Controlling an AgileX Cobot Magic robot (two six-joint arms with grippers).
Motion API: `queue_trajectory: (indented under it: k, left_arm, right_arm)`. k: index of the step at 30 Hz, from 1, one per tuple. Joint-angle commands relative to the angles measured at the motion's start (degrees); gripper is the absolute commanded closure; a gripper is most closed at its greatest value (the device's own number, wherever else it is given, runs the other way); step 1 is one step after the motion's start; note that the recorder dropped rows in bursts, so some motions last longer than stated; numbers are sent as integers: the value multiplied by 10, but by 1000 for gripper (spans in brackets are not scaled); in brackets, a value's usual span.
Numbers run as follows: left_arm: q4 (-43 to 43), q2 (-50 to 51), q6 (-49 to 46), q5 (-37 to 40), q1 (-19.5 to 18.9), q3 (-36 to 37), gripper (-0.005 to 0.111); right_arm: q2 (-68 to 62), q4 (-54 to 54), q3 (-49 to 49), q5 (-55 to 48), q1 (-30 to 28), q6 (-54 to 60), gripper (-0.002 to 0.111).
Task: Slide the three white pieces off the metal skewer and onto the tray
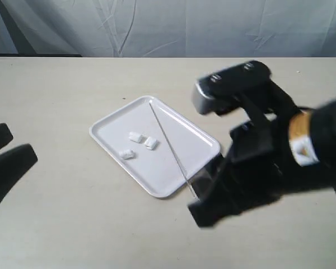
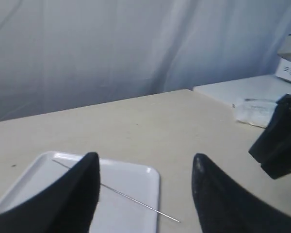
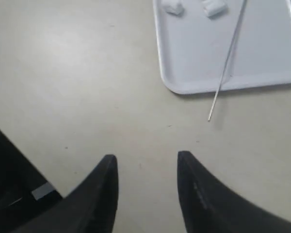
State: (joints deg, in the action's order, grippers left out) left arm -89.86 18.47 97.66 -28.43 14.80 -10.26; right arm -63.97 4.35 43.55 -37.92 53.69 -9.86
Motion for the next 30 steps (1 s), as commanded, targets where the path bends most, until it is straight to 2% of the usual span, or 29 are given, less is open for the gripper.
queue_trajectory:
  k: [1,6,10,26,28,30]
  left_arm:
    - [-101,-62,92,-45,1,8,52]
    - [-101,-78,118,-27,1,21,52]
    - [-101,-78,118,-73,1,23,52]
    - [-101,-78,116,-61,1,23,52]
    - [-101,-78,116,-61,1,23,52]
    - [-101,-78,116,-61,1,23,52]
  right_arm:
    - [144,-3,-146,133,48,-1,69]
    - [251,2,-271,235,58,-2,69]
    - [305,13,-342,267,58,-2,69]
    - [315,17,-343,262,57,-4,69]
    - [351,2,-343,262,30,-2,69]
    - [405,-6,-343,263,-40,-2,69]
